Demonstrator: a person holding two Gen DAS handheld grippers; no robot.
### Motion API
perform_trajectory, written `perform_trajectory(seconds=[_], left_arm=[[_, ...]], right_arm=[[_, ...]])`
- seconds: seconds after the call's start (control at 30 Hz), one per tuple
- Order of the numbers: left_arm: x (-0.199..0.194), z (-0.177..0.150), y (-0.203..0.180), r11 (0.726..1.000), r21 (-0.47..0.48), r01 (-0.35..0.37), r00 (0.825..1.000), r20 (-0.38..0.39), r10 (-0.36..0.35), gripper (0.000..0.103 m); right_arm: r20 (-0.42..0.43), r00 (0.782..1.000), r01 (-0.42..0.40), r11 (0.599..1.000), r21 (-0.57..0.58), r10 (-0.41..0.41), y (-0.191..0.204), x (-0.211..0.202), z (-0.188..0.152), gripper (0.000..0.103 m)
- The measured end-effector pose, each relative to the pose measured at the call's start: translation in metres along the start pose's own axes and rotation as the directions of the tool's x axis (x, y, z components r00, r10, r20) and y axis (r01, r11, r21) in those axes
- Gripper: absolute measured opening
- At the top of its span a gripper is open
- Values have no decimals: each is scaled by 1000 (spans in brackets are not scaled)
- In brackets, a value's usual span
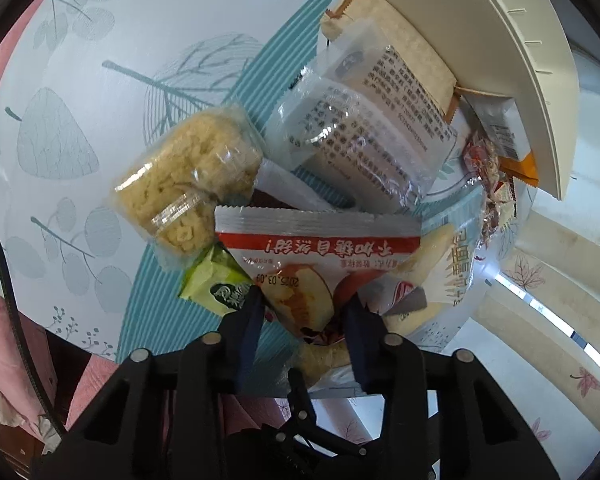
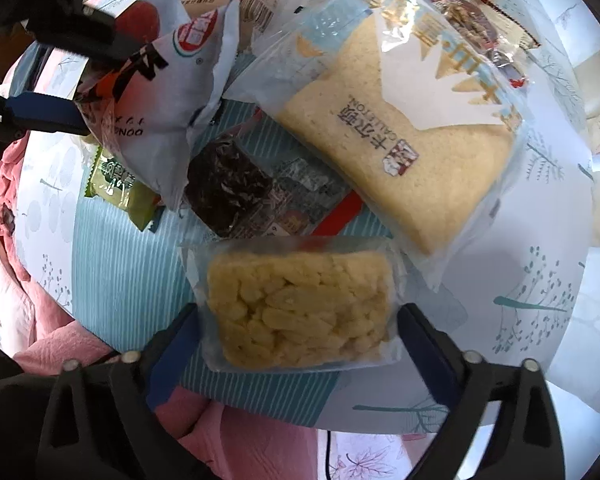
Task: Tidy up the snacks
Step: 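Grasp the red-and-white apple chip bag with the left tool while the right tool grasps the clear yellow puff bag, then carry both bags over the white basket and open both tools to drop them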
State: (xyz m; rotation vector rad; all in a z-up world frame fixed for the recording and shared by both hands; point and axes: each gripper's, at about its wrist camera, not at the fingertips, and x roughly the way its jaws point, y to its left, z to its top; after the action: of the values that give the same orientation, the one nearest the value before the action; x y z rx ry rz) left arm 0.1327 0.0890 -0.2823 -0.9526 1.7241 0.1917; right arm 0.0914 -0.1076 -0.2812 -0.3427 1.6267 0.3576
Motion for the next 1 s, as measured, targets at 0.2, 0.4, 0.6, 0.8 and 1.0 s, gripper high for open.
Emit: perform_trajectory(seconds=[0.2,0.4,0.6,0.8,1.0], left_arm=[[1,-13,-6,1000,-8,-15,1000,15,15,33],[-10,-30,-8,1000,-12,-4,999,48,5,33],[-35,-51,-14,1000,-2,9,997,78,-9,33],[-70,-74,-18,999,12,48,991,121,-49,33],[-108,-83,-29,993,42,114,975,188,-120,33]], right_arm=[[14,999,-31,999,8,30,0,-9,-10,83],[14,996,-84,996,33,84,-23,-20,-18,83],[36,989,-143,988,54,141,-54,-31,-5,82],[89,978,-191,981,40,187,-80,-61,2,82],[155,961,-238,971,35,230,-103,-100,11,82]])
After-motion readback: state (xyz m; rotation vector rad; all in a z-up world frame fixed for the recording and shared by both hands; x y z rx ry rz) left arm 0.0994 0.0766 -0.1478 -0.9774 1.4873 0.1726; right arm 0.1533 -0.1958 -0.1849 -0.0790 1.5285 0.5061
